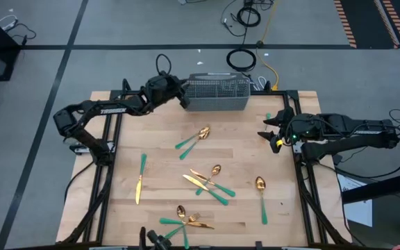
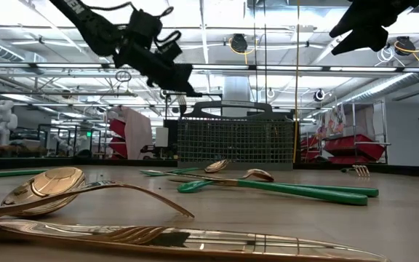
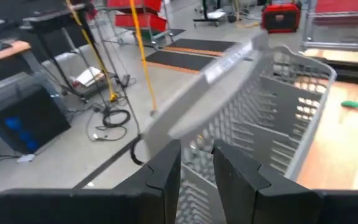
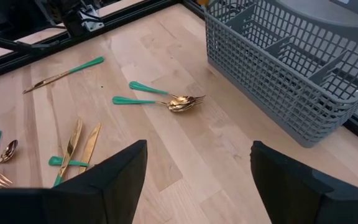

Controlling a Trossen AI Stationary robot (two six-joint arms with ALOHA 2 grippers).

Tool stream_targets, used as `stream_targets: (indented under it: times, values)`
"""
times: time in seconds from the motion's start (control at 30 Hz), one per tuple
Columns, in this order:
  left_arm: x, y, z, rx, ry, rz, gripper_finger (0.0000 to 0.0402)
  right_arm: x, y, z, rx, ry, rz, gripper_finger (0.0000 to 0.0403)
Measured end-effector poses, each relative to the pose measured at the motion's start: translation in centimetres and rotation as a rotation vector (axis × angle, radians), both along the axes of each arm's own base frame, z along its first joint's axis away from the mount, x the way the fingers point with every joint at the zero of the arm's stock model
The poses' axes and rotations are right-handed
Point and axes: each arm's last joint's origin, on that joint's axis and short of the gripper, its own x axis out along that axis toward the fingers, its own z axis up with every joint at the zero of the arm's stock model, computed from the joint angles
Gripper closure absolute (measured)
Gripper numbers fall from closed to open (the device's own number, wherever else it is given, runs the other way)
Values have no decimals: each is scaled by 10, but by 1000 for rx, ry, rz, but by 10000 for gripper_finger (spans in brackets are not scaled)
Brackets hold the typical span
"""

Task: Sort silverware
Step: Put the green fork into the gray silverware basket, then put the green spoon into the gray silverware basket

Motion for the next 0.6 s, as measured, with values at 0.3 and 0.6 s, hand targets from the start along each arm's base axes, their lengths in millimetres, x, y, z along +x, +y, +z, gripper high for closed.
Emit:
stream_targets:
  times: [0.3, 0.6]
  values:
    - [-28, -45, 69, 75, -191, -51, 301, 0, 0, 0, -2, 1, 1, 131]
    - [-50, -109, 60, -424, -4, -107, 301, 0, 0, 0, -4, 2, -2, 131]
